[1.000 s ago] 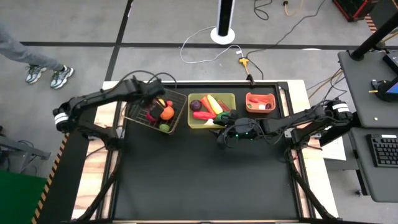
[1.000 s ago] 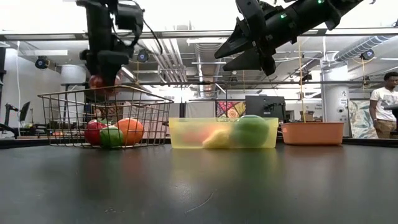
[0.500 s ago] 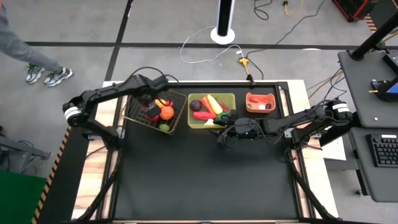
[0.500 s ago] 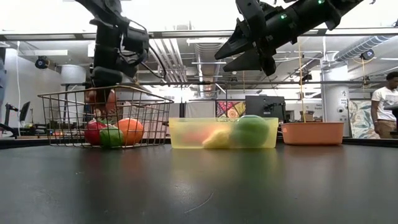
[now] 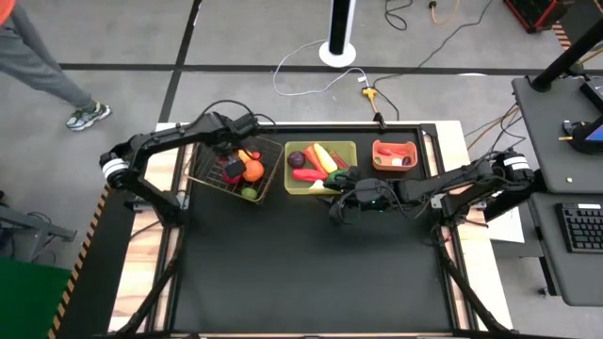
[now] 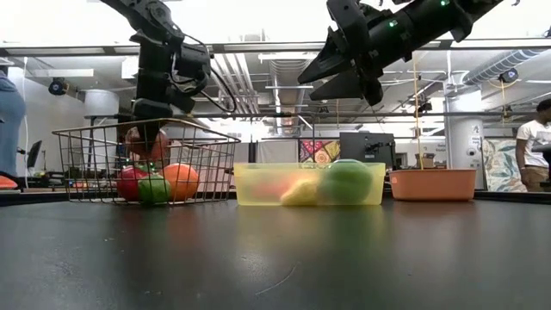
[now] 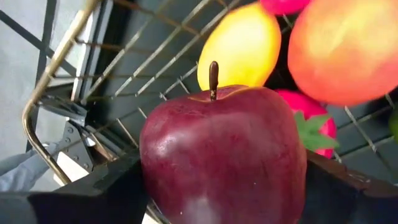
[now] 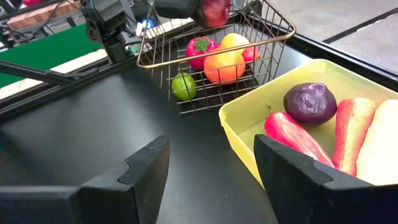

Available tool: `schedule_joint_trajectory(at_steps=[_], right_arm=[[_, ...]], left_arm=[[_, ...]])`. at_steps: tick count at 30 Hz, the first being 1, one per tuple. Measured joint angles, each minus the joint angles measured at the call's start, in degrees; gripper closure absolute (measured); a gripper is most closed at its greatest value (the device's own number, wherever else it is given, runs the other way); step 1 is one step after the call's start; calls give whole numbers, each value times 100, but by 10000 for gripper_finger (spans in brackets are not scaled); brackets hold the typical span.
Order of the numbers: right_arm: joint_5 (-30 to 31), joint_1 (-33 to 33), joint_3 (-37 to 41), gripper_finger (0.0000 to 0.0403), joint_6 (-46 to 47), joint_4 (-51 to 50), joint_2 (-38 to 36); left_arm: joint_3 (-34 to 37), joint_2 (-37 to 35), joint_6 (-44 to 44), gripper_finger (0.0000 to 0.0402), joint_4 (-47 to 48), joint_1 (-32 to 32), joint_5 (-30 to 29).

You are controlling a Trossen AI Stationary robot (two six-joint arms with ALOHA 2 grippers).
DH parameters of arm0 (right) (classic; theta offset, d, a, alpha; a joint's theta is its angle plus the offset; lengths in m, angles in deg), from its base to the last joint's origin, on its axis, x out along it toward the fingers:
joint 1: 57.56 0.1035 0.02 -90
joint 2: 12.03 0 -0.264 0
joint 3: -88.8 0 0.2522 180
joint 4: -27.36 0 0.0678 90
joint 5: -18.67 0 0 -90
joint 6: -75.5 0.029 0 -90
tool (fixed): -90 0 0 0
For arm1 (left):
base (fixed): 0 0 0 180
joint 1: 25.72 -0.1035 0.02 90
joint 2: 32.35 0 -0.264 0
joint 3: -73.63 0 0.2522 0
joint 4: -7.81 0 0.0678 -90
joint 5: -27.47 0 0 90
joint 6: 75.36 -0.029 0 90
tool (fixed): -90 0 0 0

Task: Sort produce into baskets
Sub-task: Put the apple into the wire bin

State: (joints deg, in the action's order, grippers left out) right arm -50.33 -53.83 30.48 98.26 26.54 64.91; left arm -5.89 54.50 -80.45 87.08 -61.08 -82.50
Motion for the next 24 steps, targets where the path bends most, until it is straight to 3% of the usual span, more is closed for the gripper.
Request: schedule_joint_trajectory(at_steps=[24], right_arm=[[-2, 15, -2, 179, 17, -85, 0]], left_arm=[[4, -2, 262, 84, 1, 0, 0]])
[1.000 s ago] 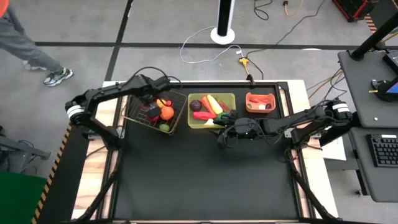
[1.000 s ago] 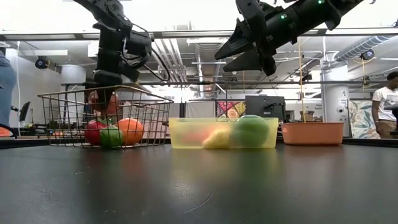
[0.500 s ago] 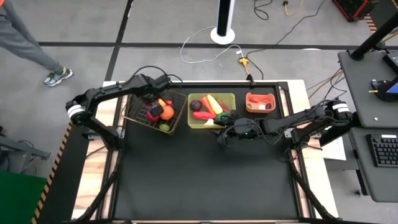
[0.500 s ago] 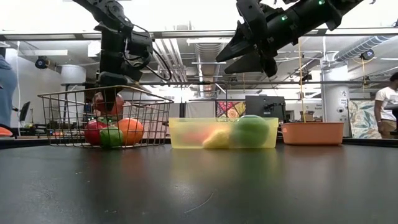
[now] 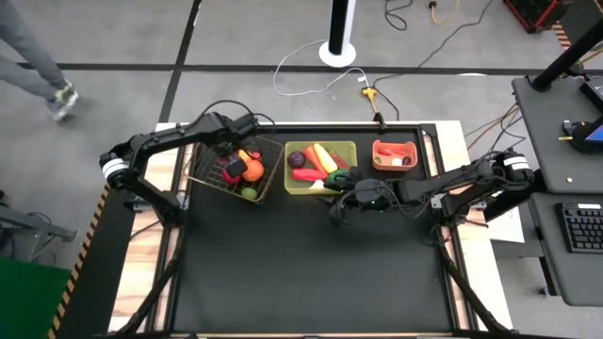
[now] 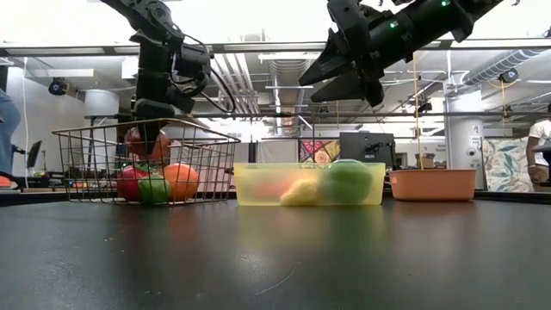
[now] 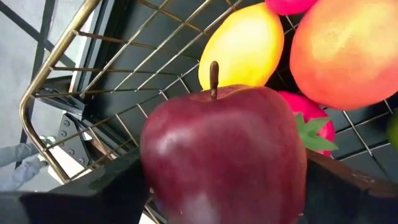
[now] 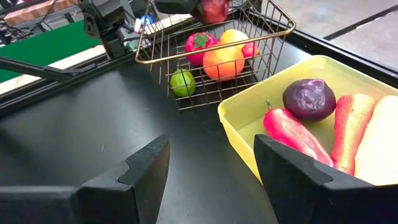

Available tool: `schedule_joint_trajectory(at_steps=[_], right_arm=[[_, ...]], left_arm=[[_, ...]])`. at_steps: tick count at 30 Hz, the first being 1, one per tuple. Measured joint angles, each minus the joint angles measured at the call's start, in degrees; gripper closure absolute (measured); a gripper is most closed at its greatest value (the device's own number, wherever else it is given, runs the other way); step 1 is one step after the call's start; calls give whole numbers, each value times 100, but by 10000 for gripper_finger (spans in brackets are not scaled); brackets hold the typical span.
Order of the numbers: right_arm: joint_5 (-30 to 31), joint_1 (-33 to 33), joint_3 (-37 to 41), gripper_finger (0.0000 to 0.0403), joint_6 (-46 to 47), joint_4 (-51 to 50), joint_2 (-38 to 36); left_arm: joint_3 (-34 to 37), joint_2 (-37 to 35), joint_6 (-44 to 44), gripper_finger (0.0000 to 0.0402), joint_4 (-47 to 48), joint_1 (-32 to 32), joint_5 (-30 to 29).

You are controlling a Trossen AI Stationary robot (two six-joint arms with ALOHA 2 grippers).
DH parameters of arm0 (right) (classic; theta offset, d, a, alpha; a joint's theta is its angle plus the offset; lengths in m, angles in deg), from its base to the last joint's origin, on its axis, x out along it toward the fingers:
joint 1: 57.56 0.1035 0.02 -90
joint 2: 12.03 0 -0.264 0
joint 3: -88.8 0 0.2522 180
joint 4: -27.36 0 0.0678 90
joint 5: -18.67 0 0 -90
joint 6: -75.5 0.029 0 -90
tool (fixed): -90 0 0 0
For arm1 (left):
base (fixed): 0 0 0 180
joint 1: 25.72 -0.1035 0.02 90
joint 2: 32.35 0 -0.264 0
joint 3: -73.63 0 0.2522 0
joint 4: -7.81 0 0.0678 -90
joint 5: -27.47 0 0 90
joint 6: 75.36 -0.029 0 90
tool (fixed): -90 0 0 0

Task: Sort produce into baskets
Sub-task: Put the apple into the wire bin, then return to Home Position

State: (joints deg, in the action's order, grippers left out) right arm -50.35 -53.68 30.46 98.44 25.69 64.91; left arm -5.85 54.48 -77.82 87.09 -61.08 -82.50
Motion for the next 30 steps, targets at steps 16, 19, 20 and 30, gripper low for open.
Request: schedule_joint_trajectory(at_steps=[16, 19, 20, 30], right_arm=[[0, 0, 0, 179, 2, -181, 0], [0, 0, 0, 179, -10, -187, 0], [0, 0, 0, 179, -21, -185, 0], [2, 0, 0, 179, -105, -204, 0]], left_arm=[[4, -217, 851, 11, 290, 143, -49], [11, -583, 1356, 11, 257, 525, -48], [11, -717, 1507, 11, 215, 699, -50], [28, -1534, 3725, 12, -250, 3429, -751]])
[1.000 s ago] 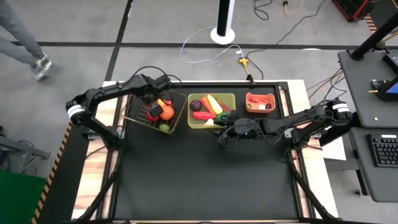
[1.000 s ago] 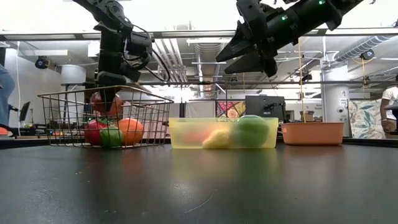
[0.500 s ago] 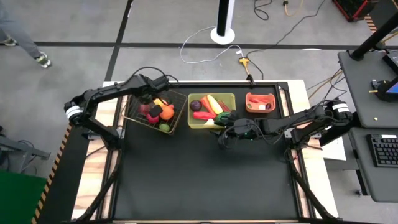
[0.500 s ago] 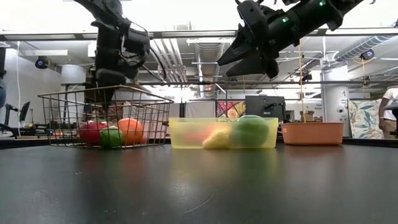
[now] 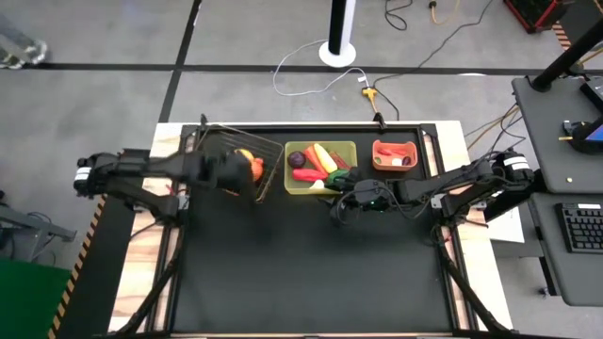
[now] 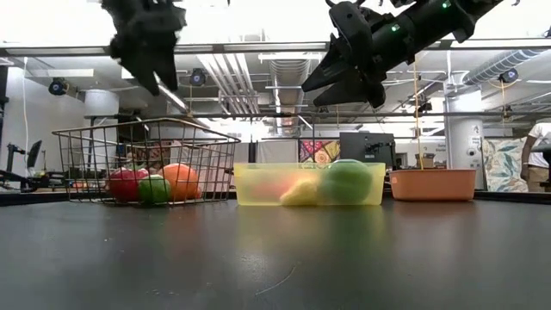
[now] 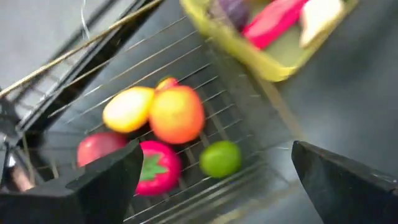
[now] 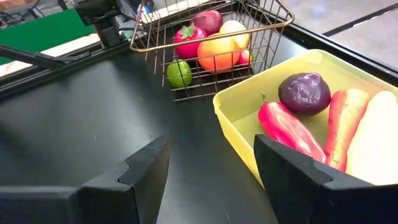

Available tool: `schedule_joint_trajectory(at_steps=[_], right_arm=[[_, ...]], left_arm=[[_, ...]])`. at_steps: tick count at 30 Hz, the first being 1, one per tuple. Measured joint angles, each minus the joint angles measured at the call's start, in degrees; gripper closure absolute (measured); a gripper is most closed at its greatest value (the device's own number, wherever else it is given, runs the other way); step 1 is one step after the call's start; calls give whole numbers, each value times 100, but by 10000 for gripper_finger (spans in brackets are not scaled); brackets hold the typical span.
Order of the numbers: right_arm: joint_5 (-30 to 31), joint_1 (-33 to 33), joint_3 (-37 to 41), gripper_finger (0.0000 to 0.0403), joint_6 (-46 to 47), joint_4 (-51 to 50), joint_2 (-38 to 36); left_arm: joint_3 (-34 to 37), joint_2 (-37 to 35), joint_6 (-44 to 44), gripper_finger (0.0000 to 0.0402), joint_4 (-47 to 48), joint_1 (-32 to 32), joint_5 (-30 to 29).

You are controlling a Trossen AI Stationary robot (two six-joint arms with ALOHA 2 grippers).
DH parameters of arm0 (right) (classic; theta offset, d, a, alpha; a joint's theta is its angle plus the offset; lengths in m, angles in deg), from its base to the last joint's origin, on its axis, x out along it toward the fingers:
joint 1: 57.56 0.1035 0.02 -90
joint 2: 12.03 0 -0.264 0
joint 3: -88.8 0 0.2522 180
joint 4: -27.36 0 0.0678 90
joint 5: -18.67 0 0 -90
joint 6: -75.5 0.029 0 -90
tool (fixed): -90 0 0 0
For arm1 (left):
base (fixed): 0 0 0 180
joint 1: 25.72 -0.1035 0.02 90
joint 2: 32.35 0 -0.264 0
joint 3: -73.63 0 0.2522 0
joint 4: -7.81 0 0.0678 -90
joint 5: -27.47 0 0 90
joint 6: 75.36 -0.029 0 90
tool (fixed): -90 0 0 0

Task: Sort produce into baskets
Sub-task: Return to Home Position

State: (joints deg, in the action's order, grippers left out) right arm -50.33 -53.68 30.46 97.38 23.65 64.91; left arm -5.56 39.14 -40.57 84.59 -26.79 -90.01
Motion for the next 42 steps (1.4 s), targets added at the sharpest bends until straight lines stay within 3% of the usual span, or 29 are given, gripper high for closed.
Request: schedule_joint_trajectory(at_steps=[7, 13, 16, 18, 21, 28, 31, 35, 39, 42], right_arm=[[-2, 0, 0, 179, -322, 1, 0], [-1, 0, -2, 179, -995, 116, 0], [-2, 0, -2, 179, -1106, 127, -2], [-2, 0, -2, 179, -1111, 132, -2], [-2, 0, -2, 179, -1138, 85, -2], [-22, 0, -2, 179, -1228, 97, -2], [-28, 0, -2, 179, -1395, 147, -2], [-375, 0, -2, 179, -1710, 516, -2], [-923, 0, 2, 179, -2030, 957, -2], [-1058, 0, 10, 179, -2185, 1134, -2]], left_arm=[[2, 116, 1211, 12, -290, 2057, -988], [0, 420, 1012, 12, -1167, 3219, -1726], [0, 593, 511, 12, -1223, 3476, -1559], [2, 738, 687, 12, -1491, 3582, -1376], [22, 1044, 762, 12, -2016, 3592, -2115], [35, 1471, -1612, 12, -3920, 3306, -2259], [62, 1471, -2700, 12, -4768, 3139, -1997], [311, 1257, -3439, 12, -5533, 2786, -921], [1111, 880, -3747, 12, -6852, 2309, 245], [1872, 471, -3774, 12, -7650, 1947, 788]])
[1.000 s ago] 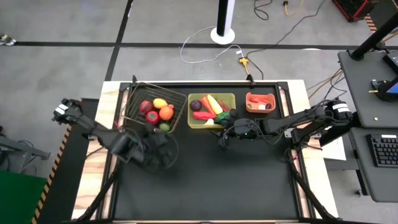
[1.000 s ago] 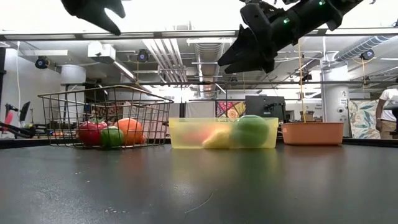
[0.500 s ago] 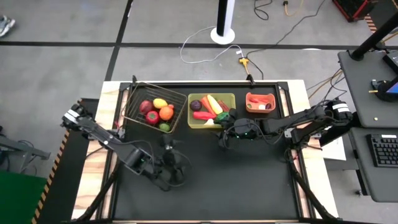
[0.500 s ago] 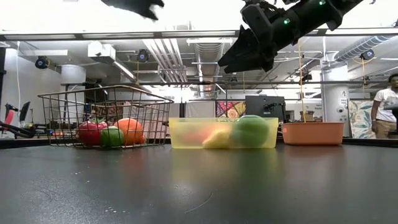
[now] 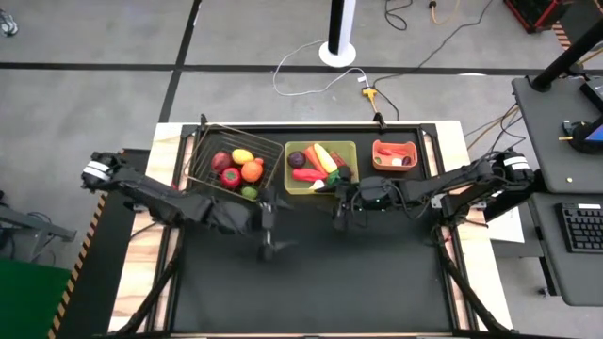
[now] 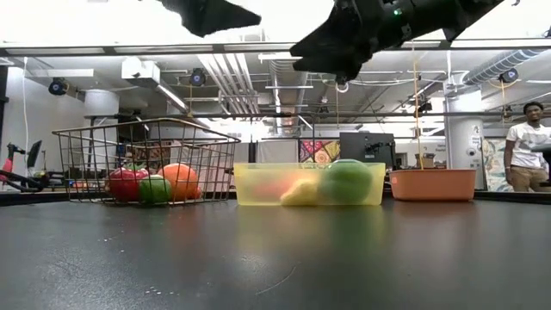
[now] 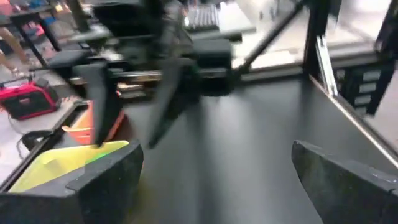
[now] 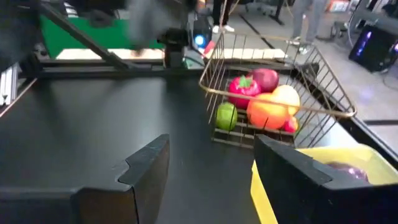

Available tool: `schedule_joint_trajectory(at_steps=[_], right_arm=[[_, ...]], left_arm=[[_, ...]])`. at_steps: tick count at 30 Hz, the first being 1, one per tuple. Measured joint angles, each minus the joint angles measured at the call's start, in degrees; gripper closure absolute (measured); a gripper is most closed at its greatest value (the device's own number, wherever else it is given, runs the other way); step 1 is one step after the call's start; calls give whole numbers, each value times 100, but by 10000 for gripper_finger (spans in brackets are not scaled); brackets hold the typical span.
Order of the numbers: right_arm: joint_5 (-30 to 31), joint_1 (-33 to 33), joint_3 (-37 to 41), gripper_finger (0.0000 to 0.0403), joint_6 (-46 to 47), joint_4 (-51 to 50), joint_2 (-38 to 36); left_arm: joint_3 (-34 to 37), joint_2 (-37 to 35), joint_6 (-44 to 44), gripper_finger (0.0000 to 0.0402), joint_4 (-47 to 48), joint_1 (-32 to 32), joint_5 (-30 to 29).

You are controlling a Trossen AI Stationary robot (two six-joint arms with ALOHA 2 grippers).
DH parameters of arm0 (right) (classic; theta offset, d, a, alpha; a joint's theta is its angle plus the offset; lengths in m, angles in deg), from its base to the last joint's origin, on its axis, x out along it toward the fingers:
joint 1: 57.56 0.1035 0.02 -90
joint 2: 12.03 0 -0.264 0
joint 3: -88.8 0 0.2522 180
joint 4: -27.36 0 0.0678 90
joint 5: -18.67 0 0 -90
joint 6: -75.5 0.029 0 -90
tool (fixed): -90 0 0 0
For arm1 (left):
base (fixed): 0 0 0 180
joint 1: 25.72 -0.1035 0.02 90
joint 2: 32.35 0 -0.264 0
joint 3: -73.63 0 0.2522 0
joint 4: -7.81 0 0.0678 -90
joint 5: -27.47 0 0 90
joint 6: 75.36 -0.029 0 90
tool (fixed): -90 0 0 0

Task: Sort produce into baskets
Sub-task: Return to Home Position

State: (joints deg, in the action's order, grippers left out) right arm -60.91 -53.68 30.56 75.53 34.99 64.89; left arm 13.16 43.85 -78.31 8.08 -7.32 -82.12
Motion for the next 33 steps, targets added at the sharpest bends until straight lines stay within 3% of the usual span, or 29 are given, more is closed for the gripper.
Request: schedule_joint_trajectory(at_steps=[6, 13, 21, 30, 33], right_arm=[[-17, -15, 59, 179, -213, 328, -41], [-52, -15, 161, 179, -350, 555, -273], [-58, -15, 495, 179, -474, 579, -980], [-57, -17, 1661, 179, -506, 1268, -2307], [-57, -16, 1996, 179, -436, 1494, -2704]], left_arm=[[1303, -1182, 153, 12, -772, -610, 394], [2066, -2458, 217, 12, -810, -926, 525], [2373, -3419, 218, 12, -547, -983, 526], [2322, -3929, 282, 12, 267, -1509, 527], [2299, -4246, 361, 12, 540, -1580, 802]])
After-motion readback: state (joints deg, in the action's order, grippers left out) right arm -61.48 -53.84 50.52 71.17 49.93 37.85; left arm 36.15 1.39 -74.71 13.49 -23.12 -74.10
